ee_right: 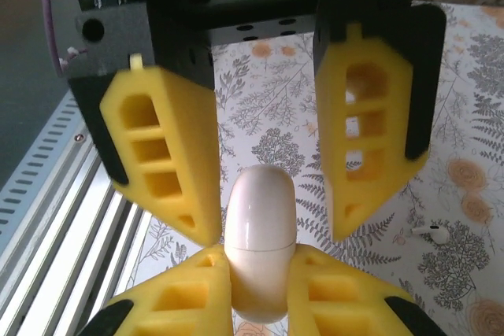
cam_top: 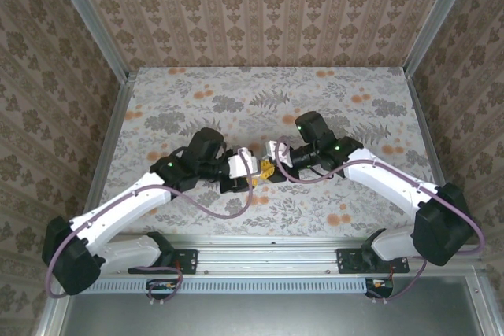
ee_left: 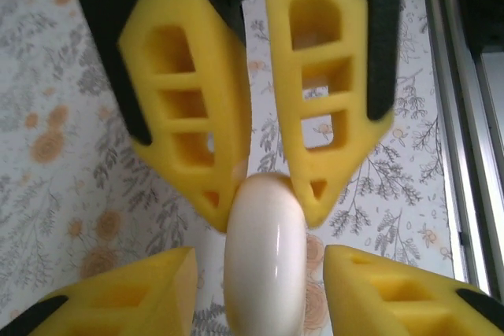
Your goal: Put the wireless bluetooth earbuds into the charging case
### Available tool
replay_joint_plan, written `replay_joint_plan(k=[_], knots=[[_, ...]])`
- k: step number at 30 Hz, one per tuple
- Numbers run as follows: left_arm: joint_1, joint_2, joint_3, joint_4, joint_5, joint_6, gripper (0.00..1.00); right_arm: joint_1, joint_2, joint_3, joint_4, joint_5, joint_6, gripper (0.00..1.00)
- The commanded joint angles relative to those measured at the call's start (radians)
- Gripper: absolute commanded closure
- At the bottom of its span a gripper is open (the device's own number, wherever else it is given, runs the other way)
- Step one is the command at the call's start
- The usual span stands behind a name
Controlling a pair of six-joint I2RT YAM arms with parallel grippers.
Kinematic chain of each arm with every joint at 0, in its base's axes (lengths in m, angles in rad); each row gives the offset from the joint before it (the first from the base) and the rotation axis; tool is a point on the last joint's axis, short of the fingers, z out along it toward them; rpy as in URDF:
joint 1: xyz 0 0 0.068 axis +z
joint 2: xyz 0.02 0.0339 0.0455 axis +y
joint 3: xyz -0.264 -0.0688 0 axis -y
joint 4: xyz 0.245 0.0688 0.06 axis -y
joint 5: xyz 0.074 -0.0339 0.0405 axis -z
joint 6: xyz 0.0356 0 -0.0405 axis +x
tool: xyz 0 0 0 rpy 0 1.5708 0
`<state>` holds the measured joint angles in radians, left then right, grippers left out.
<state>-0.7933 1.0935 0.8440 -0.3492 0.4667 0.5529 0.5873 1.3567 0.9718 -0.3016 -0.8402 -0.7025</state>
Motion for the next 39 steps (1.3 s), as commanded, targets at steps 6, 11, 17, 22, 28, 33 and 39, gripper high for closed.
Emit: replay_joint_plan(k=[6,11,17,22,28,33,39], knots=[[0.107,-0.101,-0.186,0.411,0.233,-0.185,0.49,-0.084,-0.151,-0.159,0.251,-0.151,0.168,0.84],[0.111,-0.063,-0.168,0.411,0.348,-0.186,0.47,-0.118,-0.219,-0.229,0.359,-0.210,0.242,0.84],[0.103,-0.017,-0.138,0.427,0.421,-0.194,0.47,-0.119,-0.212,-0.228,0.409,-0.249,0.285,0.84],[0.092,-0.006,-0.131,0.469,0.422,-0.215,0.47,-0.119,-0.199,-0.216,0.415,-0.270,0.288,0.84],[0.083,-0.004,-0.124,0.498,0.422,-0.237,0.49,-0.119,-0.178,-0.201,0.385,-0.293,0.284,0.84],[0.062,-0.001,-0.096,0.437,0.419,-0.209,0.59,-0.119,-0.177,-0.197,0.377,-0.285,0.279,0.84],[0.052,0.002,-0.083,0.388,0.391,-0.183,0.72,-0.119,-0.182,-0.194,0.368,-0.276,0.273,0.84]])
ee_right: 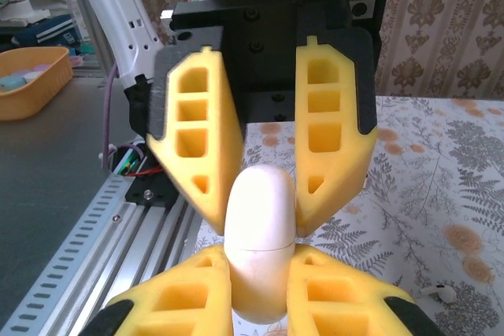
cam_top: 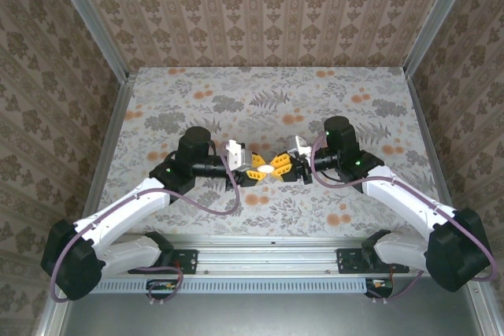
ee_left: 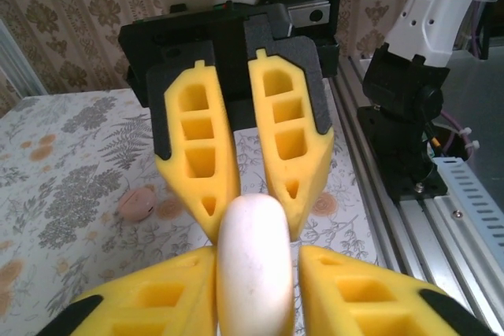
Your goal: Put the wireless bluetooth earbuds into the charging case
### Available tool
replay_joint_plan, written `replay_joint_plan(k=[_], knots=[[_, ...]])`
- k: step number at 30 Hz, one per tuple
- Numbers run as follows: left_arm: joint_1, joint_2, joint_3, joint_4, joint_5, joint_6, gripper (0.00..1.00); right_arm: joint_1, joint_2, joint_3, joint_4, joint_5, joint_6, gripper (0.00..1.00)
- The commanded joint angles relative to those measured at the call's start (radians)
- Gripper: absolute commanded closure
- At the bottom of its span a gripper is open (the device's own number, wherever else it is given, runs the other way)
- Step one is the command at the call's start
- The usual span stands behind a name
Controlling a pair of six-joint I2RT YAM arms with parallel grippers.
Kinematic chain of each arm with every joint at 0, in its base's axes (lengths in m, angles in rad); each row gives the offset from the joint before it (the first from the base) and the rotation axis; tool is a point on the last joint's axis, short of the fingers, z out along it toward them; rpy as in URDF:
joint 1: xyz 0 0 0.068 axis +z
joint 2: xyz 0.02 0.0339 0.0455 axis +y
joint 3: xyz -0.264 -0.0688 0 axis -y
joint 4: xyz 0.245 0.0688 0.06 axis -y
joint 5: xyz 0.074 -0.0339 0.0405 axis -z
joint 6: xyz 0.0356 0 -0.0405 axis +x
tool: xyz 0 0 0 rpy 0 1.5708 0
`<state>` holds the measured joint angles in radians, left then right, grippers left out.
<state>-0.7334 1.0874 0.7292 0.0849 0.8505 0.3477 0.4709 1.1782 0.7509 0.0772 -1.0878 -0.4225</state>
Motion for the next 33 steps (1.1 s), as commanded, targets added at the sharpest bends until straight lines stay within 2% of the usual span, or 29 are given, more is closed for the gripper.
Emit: replay_joint_plan(k=[1,6,9,10,13,15,21,28,33], knots=[[-0.008,0.006,0.033,-0.053,-0.003,0.026,0.74,-0.003,-0.006,0.028,-0.015,-0.026,-0.009,0.84],[-0.009,-0.014,0.047,-0.127,-0.073,0.070,0.82,-0.003,-0.025,0.035,-0.064,-0.001,-0.038,0.82],[-0.011,-0.025,0.068,-0.216,-0.137,0.124,0.84,0.003,-0.032,0.089,-0.216,0.063,-0.099,0.66],[-0.013,-0.027,0.078,-0.251,-0.168,0.145,0.85,0.019,-0.031,0.122,-0.298,0.119,-0.129,0.62],[-0.021,-0.024,0.111,-0.341,-0.244,0.196,0.85,0.072,-0.023,0.180,-0.452,0.262,-0.207,0.55],[-0.026,-0.023,0.118,-0.365,-0.266,0.209,0.85,0.093,-0.022,0.183,-0.456,0.314,-0.217,0.54],[-0.033,-0.023,0.128,-0.380,-0.280,0.224,0.85,0.129,0.020,0.216,-0.463,0.357,-0.239,0.52],[-0.041,-0.023,0.131,-0.380,-0.274,0.224,0.86,0.148,0.101,0.248,-0.436,0.344,-0.248,0.52],[-0.042,-0.029,0.130,-0.382,-0.279,0.224,0.86,0.153,0.144,0.272,-0.442,0.315,-0.263,0.57]])
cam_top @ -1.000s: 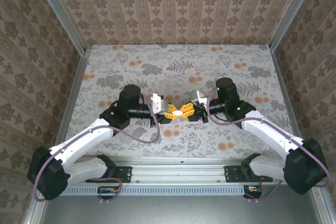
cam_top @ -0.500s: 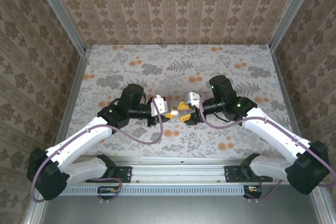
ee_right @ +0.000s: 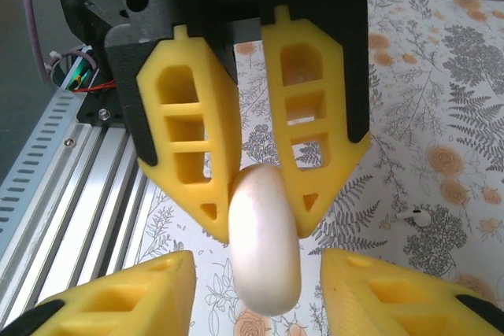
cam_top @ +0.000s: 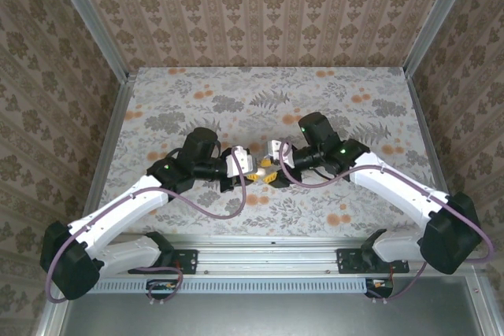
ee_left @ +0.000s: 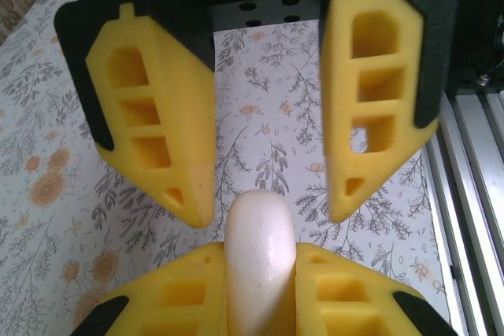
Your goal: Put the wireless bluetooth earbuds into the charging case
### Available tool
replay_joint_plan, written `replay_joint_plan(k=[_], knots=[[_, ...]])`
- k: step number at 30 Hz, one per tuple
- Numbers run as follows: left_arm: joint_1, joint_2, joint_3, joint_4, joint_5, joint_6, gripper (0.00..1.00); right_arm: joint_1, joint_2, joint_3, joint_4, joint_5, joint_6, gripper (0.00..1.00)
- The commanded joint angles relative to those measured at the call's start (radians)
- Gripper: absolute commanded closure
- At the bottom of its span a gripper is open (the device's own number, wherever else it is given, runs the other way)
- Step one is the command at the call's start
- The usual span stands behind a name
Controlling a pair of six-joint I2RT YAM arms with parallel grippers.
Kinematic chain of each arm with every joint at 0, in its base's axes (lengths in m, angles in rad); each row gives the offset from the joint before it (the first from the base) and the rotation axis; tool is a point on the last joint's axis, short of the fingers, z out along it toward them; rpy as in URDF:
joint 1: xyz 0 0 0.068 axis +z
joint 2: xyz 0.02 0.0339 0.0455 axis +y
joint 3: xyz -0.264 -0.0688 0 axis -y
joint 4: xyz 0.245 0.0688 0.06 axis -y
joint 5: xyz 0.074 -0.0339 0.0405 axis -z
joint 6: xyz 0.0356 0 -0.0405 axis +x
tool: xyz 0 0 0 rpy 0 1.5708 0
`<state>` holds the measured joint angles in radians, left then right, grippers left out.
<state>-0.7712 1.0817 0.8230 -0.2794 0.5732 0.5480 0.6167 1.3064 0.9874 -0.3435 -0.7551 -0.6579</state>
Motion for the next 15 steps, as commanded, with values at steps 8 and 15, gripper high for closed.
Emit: replay_joint_plan(k=[8,15], knots=[[-0.007,-0.028,0.030,0.009,0.005,0.006,0.84,0.008,0.043,0.051,-0.036,-0.032,-0.054,0.78],[0.017,-0.084,-0.060,0.140,0.008,-0.044,0.52,-0.016,0.002,0.005,0.021,-0.075,-0.034,0.84]])
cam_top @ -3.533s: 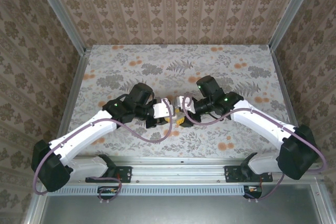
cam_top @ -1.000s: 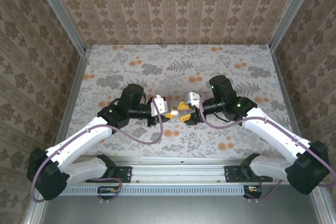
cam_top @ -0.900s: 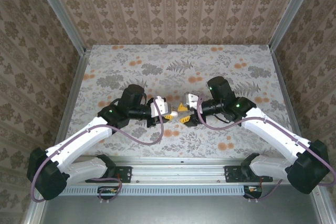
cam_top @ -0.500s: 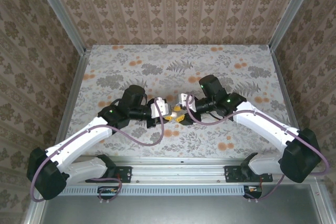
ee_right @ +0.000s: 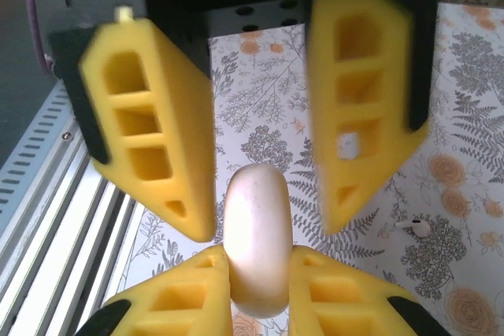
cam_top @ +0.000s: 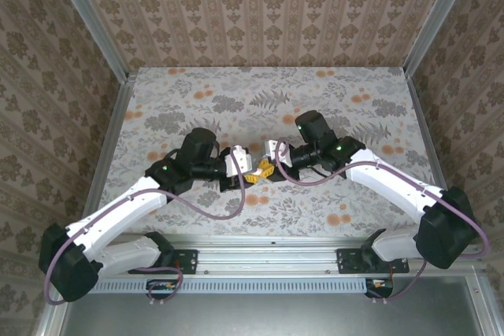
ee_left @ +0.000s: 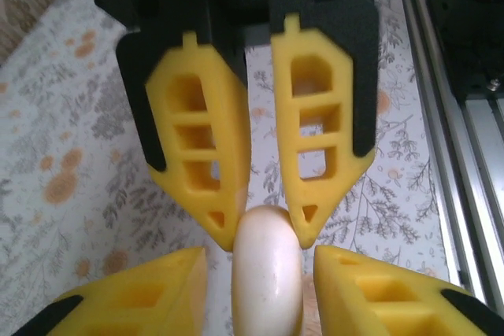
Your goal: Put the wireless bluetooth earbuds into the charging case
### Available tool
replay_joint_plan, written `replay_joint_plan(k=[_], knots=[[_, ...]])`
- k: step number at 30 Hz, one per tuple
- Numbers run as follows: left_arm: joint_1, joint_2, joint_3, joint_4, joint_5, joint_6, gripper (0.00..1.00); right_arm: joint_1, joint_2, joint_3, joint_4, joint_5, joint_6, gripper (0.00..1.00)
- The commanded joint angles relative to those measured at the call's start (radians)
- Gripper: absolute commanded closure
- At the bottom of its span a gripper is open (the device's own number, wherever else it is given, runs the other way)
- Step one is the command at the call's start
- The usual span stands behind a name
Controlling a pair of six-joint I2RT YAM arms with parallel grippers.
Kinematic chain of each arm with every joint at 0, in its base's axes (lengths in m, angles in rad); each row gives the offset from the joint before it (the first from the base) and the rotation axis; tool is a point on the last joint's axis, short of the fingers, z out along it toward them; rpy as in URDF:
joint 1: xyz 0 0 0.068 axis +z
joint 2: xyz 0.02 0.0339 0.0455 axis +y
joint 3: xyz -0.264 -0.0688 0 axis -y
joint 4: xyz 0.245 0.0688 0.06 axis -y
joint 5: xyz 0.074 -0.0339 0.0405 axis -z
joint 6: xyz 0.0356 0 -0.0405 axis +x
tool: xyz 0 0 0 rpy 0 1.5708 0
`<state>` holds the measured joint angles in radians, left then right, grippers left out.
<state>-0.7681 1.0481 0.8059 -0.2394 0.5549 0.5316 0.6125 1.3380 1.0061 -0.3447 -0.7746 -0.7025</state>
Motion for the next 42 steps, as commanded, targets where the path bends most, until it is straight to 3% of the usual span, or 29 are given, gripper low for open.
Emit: replay_joint_plan(k=[1,5,10,17,22,28,39,42], knots=[[0.027,-0.068,-0.071,0.141,0.040,-0.047,0.48,-0.026,-0.043,-0.036,0.053,-0.079,0.030,0.84],[0.068,-0.111,-0.147,0.263,0.096,-0.118,0.47,-0.083,-0.098,-0.123,0.201,-0.189,0.120,0.85],[0.082,-0.104,-0.162,0.302,0.171,-0.151,0.47,-0.121,-0.143,-0.186,0.330,-0.260,0.197,0.85],[0.083,-0.040,-0.126,0.317,0.258,-0.164,0.48,-0.128,-0.146,-0.190,0.364,-0.306,0.224,0.85],[0.081,-0.015,-0.105,0.317,0.280,-0.168,0.55,-0.128,-0.145,-0.187,0.365,-0.318,0.227,0.85],[0.078,-0.013,-0.099,0.350,0.287,-0.195,0.55,-0.128,-0.143,-0.188,0.355,-0.327,0.225,0.85],[0.074,0.000,-0.068,0.301,0.284,-0.179,0.79,-0.128,-0.150,-0.184,0.335,-0.317,0.218,0.83],[0.068,-0.009,-0.054,0.229,0.228,-0.135,0.82,-0.127,-0.161,-0.166,0.274,-0.265,0.205,0.72]])
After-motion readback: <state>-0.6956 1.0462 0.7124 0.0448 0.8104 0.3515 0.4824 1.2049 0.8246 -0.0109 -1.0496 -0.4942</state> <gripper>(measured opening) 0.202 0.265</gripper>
